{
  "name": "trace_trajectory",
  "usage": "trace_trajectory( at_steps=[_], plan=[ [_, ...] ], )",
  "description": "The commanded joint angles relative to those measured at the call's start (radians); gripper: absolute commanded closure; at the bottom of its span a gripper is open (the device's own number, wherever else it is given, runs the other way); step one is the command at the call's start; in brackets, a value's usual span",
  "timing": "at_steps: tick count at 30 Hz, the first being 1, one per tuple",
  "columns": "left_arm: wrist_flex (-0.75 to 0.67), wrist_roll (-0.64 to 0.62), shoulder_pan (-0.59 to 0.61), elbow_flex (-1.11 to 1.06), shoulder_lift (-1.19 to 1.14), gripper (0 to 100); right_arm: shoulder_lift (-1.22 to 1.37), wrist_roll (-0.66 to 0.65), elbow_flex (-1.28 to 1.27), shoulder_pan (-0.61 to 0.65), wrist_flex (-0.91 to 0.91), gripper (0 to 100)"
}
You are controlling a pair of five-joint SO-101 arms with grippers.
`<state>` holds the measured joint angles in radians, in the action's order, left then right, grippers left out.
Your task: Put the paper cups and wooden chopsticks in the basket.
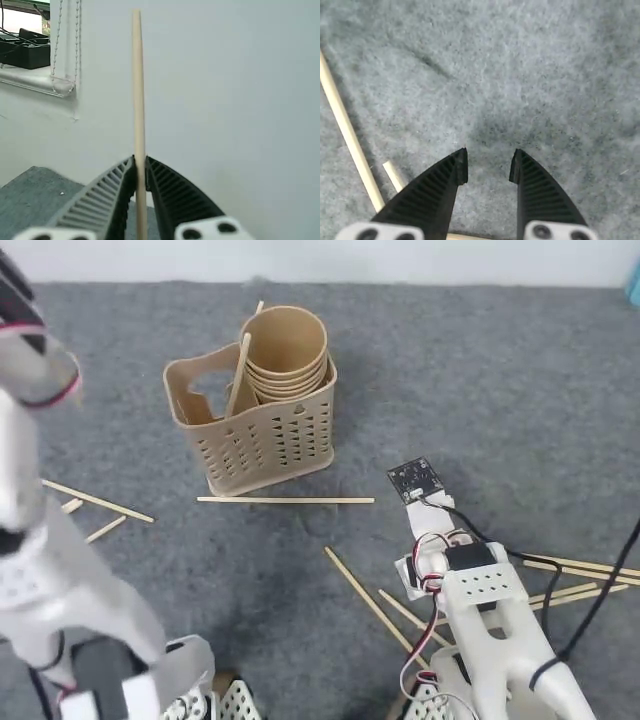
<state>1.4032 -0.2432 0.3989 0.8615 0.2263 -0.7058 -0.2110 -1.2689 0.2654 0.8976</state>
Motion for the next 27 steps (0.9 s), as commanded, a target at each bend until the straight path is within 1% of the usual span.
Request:
trace_trajectory(
  at_steps=[1, 6, 8, 9, 11, 15, 19, 22, 24, 25, 27],
  plan=[
    [0.015, 0.020, -0.012, -0.081, 0.098, 99, -0.024, -0.009, 0.003, -0.008, -0.007, 84.4],
    [0.023, 0.021, -0.005, -0.269, 0.247, 99, -0.024, -0.009, 0.003, -0.008, -0.007, 84.4],
    [0.005, 0.025, -0.014, -0.386, 0.361, 99, -0.024, -0.009, 0.003, -0.008, -0.007, 84.4],
    [-0.029, 0.037, -0.021, -0.453, 0.414, 99, -0.024, -0.009, 0.003, -0.008, -0.007, 84.4],
    [-0.153, 0.052, -0.063, -0.619, 0.514, 99, -0.022, -0.009, 0.003, -0.007, -0.007, 84.4],
    [-0.520, 0.048, -0.083, -0.989, 0.634, 99, -0.022, -0.009, 0.003, -0.007, -0.007, 84.4],
    [-0.925, 0.051, -0.106, -1.299, 0.667, 99, -0.021, -0.009, 0.003, -0.007, -0.007, 84.4],
    [-1.178, 0.052, -0.114, -1.477, 0.666, 99, -0.021, -0.009, 0.003, -0.007, -0.007, 84.4],
    [-1.286, 0.052, -0.140, -1.547, 0.666, 99, -0.021, -0.009, 0.003, -0.007, -0.007, 84.4],
    [-1.307, 0.054, -0.153, -1.566, 0.666, 99, -0.021, -0.009, 0.003, -0.007, -0.007, 84.4],
    [-1.301, 0.054, -0.183, -1.572, 0.666, 99, -0.021, -0.009, 0.003, -0.007, -0.007, 84.4]
  ],
)
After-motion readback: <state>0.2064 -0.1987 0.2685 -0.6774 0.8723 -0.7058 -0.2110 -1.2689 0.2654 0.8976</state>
